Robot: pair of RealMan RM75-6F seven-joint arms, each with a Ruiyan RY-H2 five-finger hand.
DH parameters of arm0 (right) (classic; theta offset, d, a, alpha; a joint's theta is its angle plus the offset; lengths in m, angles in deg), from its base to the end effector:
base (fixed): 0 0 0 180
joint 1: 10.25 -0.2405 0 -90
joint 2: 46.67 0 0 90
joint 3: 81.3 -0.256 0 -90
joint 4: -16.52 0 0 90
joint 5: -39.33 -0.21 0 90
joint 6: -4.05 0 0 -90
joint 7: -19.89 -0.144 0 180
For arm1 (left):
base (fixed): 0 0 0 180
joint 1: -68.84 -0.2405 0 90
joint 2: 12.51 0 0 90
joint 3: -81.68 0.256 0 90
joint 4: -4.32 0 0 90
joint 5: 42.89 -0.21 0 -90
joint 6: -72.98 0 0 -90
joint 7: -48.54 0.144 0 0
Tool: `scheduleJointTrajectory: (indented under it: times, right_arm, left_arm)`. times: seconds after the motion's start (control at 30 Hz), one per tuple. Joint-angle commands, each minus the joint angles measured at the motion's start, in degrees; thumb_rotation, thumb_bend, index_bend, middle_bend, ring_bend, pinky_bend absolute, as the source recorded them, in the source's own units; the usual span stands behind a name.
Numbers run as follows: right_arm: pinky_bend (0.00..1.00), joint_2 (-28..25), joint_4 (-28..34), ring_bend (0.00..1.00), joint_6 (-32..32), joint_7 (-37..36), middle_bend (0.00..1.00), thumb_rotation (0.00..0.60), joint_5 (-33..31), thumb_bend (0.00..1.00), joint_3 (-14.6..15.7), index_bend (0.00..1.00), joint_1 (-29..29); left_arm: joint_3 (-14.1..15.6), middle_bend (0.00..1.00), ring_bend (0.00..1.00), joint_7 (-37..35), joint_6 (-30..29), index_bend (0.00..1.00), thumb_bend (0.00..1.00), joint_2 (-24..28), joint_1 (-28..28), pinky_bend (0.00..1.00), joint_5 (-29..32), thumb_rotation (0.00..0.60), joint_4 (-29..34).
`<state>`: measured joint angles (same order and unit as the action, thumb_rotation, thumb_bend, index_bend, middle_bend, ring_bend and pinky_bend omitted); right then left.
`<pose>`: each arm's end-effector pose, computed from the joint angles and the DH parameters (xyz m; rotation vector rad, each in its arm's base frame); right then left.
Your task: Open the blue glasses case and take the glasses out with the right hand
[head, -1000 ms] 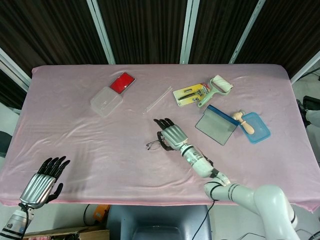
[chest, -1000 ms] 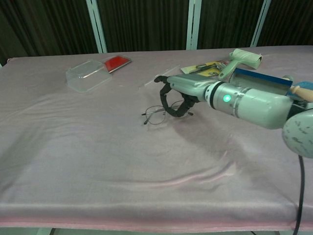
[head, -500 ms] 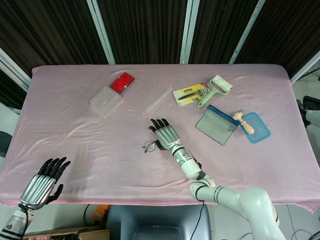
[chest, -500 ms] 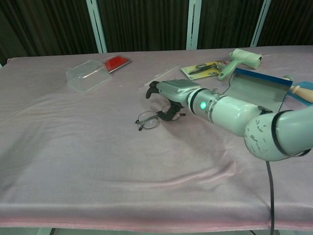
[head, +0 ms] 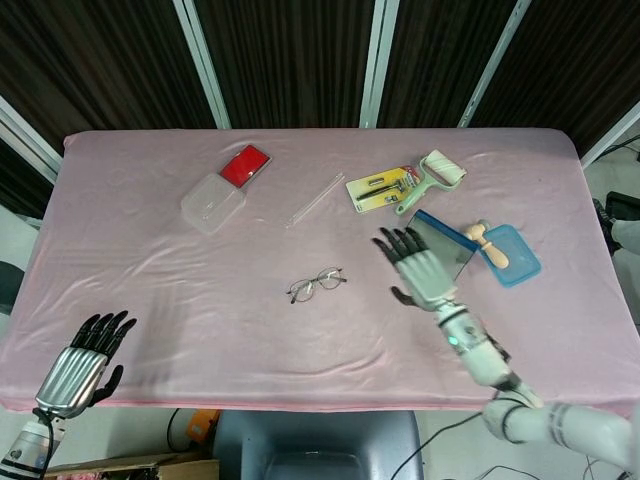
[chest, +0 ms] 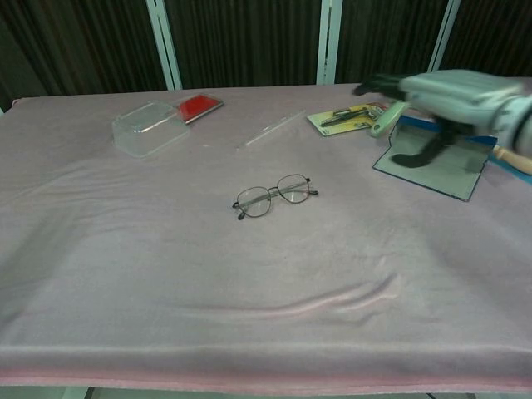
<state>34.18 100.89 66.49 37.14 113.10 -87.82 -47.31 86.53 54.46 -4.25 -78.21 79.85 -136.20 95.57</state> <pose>-0.1916 -0.3359 0.0383 1.8230 -0.7318 0.9019 -0.2963 0.1792 0.1101 -1.7479 -0.8767 -0.7931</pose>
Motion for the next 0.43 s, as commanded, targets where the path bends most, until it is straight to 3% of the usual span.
scheduleJointTrajectory:
  times: [0.03,0.13,0.3,0.43]
  right_arm:
    - [0.00,-12.0,8.0,0.00,22.1,1.0,0.00,0.600,6.5,0.43,11.2,0.01,19.8]
    - [0.00,-10.4,3.4,0.00,27.9,-3.1,0.00,0.600,7.7,0.43,12.3,0.00,24.9]
    - [0.00,-9.7,0.5,0.00,27.6,-4.3,0.00,0.600,8.2,0.43,13.3,0.00,26.7]
    - [0.00,-10.7,0.8,0.00,26.6,-6.5,0.00,0.600,9.0,0.43,12.4,0.00,26.9]
  left_arm:
    - [-1.3,0.00,0.00,0.4,-2.5,0.00,0.46,-0.9,-0.8,0.04,0.4,0.600,-0.6]
    - [-2.6,0.00,0.00,-0.3,-5.0,0.00,0.43,-2.0,-1.4,0.03,0.5,0.600,-1.6]
    - [-3.2,0.00,0.00,-1.3,-6.9,0.00,0.43,-2.6,-1.7,0.03,0.0,0.600,-2.9]
    - [-2.8,0.00,0.00,-2.3,-7.8,0.00,0.43,-2.2,-2.2,0.03,-0.7,0.600,-3.0]
